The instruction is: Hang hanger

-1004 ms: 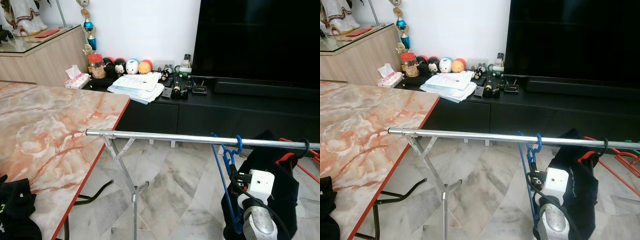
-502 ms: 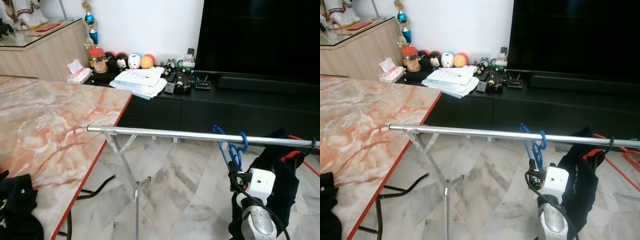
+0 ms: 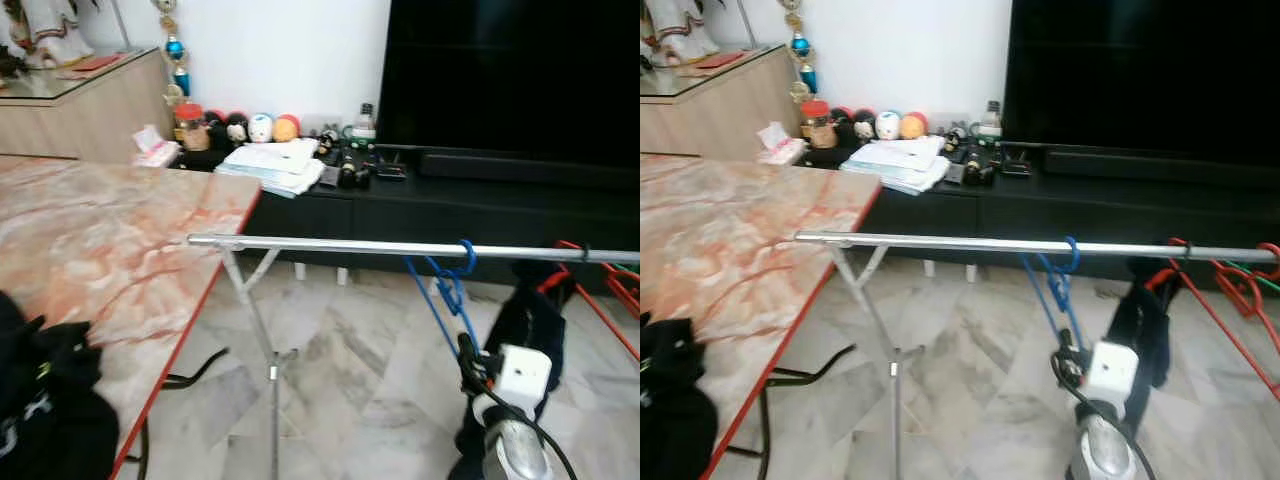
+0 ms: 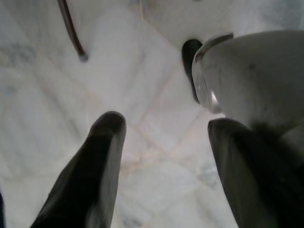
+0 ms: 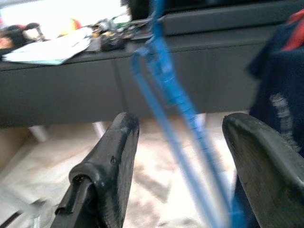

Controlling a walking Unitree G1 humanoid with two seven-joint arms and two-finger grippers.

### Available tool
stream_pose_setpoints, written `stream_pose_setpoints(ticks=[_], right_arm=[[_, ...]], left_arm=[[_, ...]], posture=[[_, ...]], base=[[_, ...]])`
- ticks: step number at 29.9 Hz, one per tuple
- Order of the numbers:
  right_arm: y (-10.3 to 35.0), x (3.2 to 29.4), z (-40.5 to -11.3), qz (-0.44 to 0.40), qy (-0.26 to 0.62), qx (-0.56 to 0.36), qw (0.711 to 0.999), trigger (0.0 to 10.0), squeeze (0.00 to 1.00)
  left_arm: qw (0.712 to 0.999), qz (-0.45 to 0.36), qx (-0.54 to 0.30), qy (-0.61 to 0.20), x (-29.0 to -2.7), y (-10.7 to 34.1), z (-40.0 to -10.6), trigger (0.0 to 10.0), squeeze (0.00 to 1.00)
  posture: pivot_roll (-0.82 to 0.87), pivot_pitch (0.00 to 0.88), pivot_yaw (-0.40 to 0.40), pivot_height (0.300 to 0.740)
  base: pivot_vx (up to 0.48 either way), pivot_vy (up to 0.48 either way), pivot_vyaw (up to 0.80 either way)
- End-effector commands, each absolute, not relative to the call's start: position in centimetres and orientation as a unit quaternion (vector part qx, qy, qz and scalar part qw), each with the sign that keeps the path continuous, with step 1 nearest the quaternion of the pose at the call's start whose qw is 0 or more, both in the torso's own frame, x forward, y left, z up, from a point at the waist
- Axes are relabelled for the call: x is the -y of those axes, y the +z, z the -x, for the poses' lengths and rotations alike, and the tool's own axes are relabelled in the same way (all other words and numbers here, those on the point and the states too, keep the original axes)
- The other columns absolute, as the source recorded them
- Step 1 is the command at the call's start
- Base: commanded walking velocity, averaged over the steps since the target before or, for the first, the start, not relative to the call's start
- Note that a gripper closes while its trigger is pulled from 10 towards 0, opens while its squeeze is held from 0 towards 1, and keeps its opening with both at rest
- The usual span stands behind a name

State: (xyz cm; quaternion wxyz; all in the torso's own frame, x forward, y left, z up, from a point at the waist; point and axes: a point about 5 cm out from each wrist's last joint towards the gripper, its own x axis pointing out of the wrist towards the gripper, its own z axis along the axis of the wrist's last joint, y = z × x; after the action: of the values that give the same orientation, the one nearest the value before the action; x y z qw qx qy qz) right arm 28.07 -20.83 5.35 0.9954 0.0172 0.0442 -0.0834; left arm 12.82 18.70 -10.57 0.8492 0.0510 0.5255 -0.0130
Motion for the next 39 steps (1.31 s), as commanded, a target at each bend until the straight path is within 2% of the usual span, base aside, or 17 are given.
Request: stream_pose_setpoints(ticks=[1,8,15,22,27,30,39], right_arm=[[4.7,20.6,-27.8,-0.019,-0.082,-0.061,0.995,10.0,0.00],[3.2,20.7,-27.3,-0.016,-0.085,-0.094,0.992,10.0,0.00],[-0.4,21.1,-26.2,-0.058,-0.118,-0.184,0.974,10.0,0.00],[-3.3,20.6,-24.3,-0.037,-0.096,-0.272,0.957,10.0,0.00],[-4.2,20.4,-23.5,-0.026,-0.087,-0.300,0.950,10.0,0.00],[-6.0,20.4,-21.4,-0.014,-0.084,-0.362,0.928,10.0,0.00],[-7.9,19.7,-18.9,-0.005,-0.071,-0.429,0.900,10.0,0.00]], left_arm=[[0.840,-0.040,-0.540,-0.042,-17.3,-11.0,-12.0,10.0,0.00],[0.840,-0.041,-0.540,-0.042,-17.3,-11.0,-12.1,10.0,0.00],[0.840,-0.041,-0.539,-0.045,-17.3,-10.9,-12.2,10.0,0.00],[0.842,-0.038,-0.537,-0.040,-17.3,-10.9,-12.2,10.0,0.00],[0.841,-0.038,-0.538,-0.041,-17.2,-10.9,-12.1,10.0,0.00],[0.842,-0.032,-0.537,-0.037,-17.1,-10.9,-12.2,10.0,0.00],[0.844,-0.042,-0.534,-0.035,-17.5,-10.8,-12.4,10.0,0.00]], posture=[[0.04,0.019,0.020,0.740],[0.04,0.017,0.020,0.740],[0.04,0.016,0.025,0.740],[0.05,0.015,0.022,0.740],[0.05,0.010,0.019,0.740],[0.06,0.000,0.003,0.740],[0.06,0.000,0.022,0.740]], base=[[-0.247,0.000,0.00],[-0.247,0.000,0.00],[-0.247,0.000,0.00],[-0.247,0.000,0.00],[-0.247,0.000,0.00],[-0.247,0.000,0.00],[-0.138,0.000,0.00]])
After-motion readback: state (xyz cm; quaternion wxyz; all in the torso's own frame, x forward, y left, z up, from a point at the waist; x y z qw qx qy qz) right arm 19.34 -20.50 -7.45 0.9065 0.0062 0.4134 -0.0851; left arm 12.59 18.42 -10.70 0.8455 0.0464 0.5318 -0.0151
